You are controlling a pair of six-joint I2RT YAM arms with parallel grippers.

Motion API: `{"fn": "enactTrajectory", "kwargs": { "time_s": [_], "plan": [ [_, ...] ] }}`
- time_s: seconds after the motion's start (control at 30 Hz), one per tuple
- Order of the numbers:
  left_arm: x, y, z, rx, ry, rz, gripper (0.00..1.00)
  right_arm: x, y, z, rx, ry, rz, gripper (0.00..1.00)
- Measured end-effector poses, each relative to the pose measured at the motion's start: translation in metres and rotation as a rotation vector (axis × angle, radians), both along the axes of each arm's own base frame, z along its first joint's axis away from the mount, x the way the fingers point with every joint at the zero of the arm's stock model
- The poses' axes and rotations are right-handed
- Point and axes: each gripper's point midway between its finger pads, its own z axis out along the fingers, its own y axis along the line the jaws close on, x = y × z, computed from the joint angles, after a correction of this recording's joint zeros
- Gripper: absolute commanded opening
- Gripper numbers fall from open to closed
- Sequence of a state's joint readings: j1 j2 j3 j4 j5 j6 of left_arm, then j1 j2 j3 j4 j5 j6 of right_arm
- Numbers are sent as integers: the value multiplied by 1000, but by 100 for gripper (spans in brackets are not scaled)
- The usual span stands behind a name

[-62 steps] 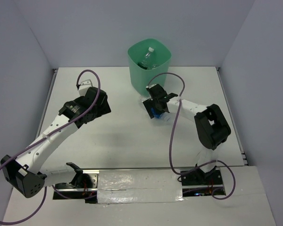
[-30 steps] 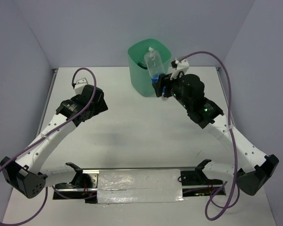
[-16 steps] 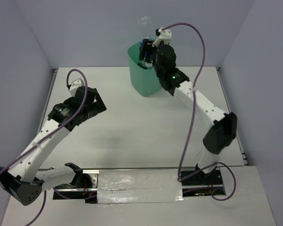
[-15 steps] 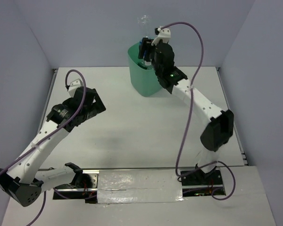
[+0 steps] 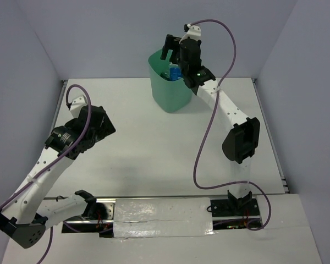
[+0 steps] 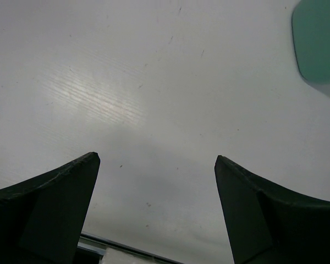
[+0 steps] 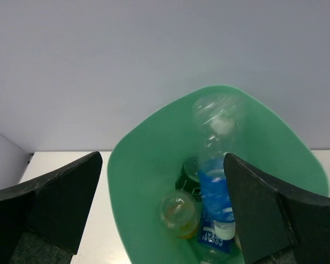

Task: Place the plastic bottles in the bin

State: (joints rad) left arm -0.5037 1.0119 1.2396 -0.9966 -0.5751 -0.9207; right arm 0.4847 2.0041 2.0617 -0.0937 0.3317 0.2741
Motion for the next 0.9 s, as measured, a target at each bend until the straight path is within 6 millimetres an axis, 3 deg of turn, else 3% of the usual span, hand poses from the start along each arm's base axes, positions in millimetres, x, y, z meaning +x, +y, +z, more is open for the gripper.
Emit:
{"fn": "enactTrajectory", "kwargs": {
  "time_s": [0.13,0.27,0.4,0.5,0.57,0.7,0.83,0.9],
  "plan": [
    [0,3,4,5,-6,8,99,-13,-5,4,-11,33,5,100],
    [2,6,13,10,-32,20,100,-44,-23,25,-19,71,0,100],
    [5,11,26,28,-64,29,99,-107,-62,52,-9,90,-21,100],
    [9,12,33,34,-90,34,99,-164,-103,53,-8,111,-75,100],
    [12,12,36,37,-105,29,99,-194,-126,33,-10,139,-113,100],
    [22,7,40,29,-134,17,99,-241,-151,-42,-57,278,-138,100],
    [32,-1,36,17,-127,1,99,-266,-163,-117,-117,443,-157,100],
    [37,-7,31,10,-117,-11,99,-276,-168,-143,-139,505,-169,100]
  ]
}}
